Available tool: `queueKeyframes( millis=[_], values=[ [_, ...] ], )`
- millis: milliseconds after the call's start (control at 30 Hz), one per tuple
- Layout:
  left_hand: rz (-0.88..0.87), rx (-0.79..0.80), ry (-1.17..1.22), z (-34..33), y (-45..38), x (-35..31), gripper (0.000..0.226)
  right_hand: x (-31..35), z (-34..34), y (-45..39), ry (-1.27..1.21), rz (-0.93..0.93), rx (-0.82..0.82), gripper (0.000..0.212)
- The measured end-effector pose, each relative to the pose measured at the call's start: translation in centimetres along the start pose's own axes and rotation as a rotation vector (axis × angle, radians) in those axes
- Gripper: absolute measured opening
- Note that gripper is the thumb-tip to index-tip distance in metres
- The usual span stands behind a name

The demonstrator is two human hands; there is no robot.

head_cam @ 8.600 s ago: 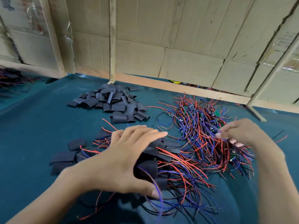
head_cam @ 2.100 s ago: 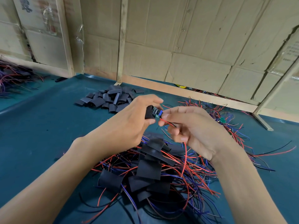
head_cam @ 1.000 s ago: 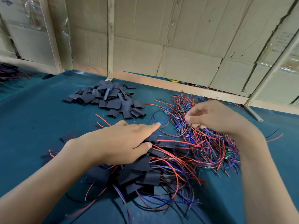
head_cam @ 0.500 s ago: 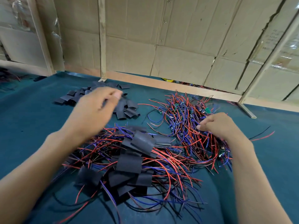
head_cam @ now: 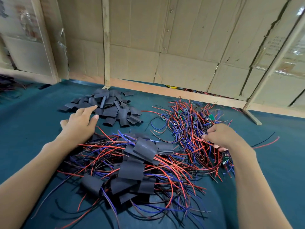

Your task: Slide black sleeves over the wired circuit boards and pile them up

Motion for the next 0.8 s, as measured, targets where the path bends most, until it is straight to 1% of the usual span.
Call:
queueKeyframes(
  millis=[33, 100, 167, 233, 267, 333, 400, 500, 567, 600, 667, 733, 800],
  values=[
    [-0.05, 0.011, 0.053, 0.2, 0.3, -0.2, 0.04, 0.2, 0.0, 0.0, 0.016, 0.011, -0.007, 0.021],
    [-0.126, 0.082, 0.161, 0.7, 0.8, -0.6, 0.037, 0.7, 0.2, 0.1, 0.068, 0.036, -0.018, 0.022],
    [-0.152, 0.136, 0.272, 1.2, 1.2, -0.8, 0.033, 1.0, 0.5, 0.3, 0.094, 0.045, -0.017, 0.019],
    [-0.162, 0.186, 0.235, 1.6, 1.0, -0.5, 0.02, 0.9, 0.6, 0.1, 0.038, 0.049, 0.013, 0.025],
    [-0.17, 0.235, 0.187, 1.9, 0.7, -0.3, 0.021, 0.8, 0.6, 0.0, 0.015, 0.051, 0.038, 0.028],
    [-0.146, 0.339, 0.181, 2.4, -0.1, -0.1, 0.029, 0.8, 0.3, 0.3, -0.014, 0.04, 0.099, 0.023],
    [-0.097, 0.362, 0.179, 2.9, -1.2, -0.8, 0.034, 0.9, 0.2, 0.4, 0.007, 0.028, 0.144, 0.019],
    [-0.071, 0.424, -0.013, 2.4, -2.6, -2.7, 0.062, 1.1, 0.4, 0.5, 0.044, 0.042, 0.137, 0.029],
    [-0.063, 0.471, -0.089, 1.9, -3.1, -4.1, 0.066, 0.9, 0.9, 0.7, 0.014, 0.044, 0.146, 0.031],
    [-0.063, 0.474, -0.103, 1.8, -3.4, -4.5, 0.063, 0.7, 1.3, 0.7, -0.034, 0.041, 0.145, 0.029],
    [-0.073, 0.461, -0.104, 1.3, -3.7, -4.8, 0.048, 0.3, 2.2, 1.0, -0.184, 0.039, 0.152, 0.021],
    [-0.07, 0.392, -0.061, 0.9, -3.9, -4.6, 0.033, 0.1, 2.8, 1.5, -0.295, 0.058, 0.208, 0.018],
    [-0.056, 0.285, -0.05, 0.6, -4.0, -4.3, 0.031, 0.0, 3.0, 2.2, -0.394, 0.11, 0.256, 0.018]
  ],
)
Point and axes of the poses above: each hand's wrist, its own y-axis away from the middle knuckle, its own z-axis out of the back of the hand, x = y × z, the point moved 2 cm from there along -y, towards the middle knuckle, and after that the axes turned 9 degrees about x, right-handed, at the moved point
